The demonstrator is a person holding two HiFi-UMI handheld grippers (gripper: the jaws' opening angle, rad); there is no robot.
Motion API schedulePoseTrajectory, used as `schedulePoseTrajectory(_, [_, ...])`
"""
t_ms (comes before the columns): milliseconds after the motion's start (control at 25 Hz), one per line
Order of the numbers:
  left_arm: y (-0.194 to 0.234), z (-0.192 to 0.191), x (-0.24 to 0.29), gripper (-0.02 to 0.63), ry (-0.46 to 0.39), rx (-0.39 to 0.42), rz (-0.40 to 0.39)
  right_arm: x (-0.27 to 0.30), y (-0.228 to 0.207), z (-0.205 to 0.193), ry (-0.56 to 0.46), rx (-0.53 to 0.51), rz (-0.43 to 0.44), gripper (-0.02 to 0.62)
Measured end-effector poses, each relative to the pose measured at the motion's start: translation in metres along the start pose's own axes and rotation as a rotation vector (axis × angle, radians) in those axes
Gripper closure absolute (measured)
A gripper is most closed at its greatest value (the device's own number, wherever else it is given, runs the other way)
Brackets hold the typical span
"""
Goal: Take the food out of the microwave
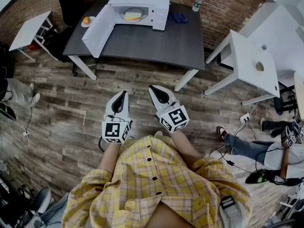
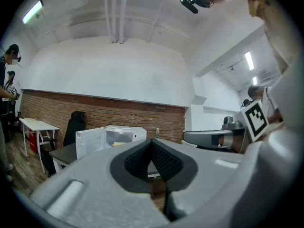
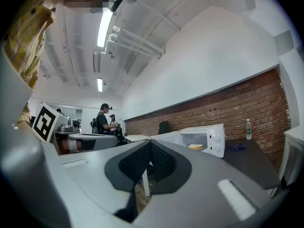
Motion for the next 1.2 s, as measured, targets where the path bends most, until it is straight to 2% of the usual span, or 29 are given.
schedulePoseTrajectory(240, [0.001, 0.000, 0.007, 0.606, 0.000, 0.004, 0.012, -0.001, -0.014, 0.003, -0.010, -0.003, -0.039, 0.592])
schedulePoseTrajectory(640, [-0.005, -0.002, 0.012, 0.606, 0.006, -0.002, 0.036, -0.009, -0.022, 0.005, -0.022, 0.001, -0.018, 0.594])
schedulePoseTrajectory(880, [-0.017, -0.002, 0.015, 0.606, 0.007, -0.010, 0.061, -0.019, -0.029, 0.007, -0.007, -0.027, -0.013, 0.592])
schedulePoseTrajectory(1200, [-0.047, -0.007, 0.024, 0.606, 0.021, 0.007, 0.088, -0.043, -0.054, 0.011, -0.030, 0.002, -0.010, 0.592])
Point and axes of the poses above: the fingertips, and each gripper's own axes: x forward along the fingers, y to its left, z out of its top, the point moved 1 cm from there along -x, backward along the fingers, and after that the axes turned 2 degrees about x, right-handed, at the moved point
